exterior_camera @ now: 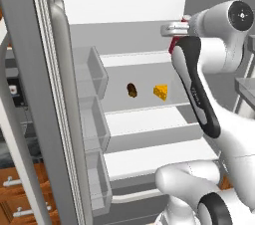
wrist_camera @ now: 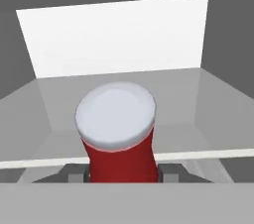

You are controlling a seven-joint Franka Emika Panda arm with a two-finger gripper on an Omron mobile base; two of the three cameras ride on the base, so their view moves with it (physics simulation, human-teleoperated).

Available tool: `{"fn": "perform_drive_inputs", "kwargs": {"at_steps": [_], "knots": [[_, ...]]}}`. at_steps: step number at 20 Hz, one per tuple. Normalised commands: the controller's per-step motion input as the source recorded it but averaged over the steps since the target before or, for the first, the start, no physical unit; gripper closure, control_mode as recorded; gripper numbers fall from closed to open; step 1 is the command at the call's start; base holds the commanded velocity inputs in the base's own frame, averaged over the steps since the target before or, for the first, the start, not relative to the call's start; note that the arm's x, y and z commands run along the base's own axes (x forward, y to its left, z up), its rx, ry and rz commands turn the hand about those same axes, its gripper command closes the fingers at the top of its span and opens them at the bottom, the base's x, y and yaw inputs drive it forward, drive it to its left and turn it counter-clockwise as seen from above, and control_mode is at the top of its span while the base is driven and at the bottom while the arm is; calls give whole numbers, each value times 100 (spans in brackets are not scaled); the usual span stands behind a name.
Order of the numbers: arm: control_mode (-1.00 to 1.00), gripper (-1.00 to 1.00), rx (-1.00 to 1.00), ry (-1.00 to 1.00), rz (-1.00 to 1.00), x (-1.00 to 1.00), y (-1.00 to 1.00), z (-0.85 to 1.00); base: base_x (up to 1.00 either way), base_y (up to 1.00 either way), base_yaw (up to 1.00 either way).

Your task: Place the ketchup and ketchup from the counter to the top shelf of the fridge. If the existing items in the fridge are on the top shelf, move them to other shelves.

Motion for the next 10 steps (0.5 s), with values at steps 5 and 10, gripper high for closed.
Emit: {"fn": "perform_drive_inputs", "kwargs": {"at_steps": [5,10], "knots": [[-100,100,-1,1,0,99,0,-7,0,0,0],[-100,100,-1,0,0,77,0,-2,0,0,0]]}}
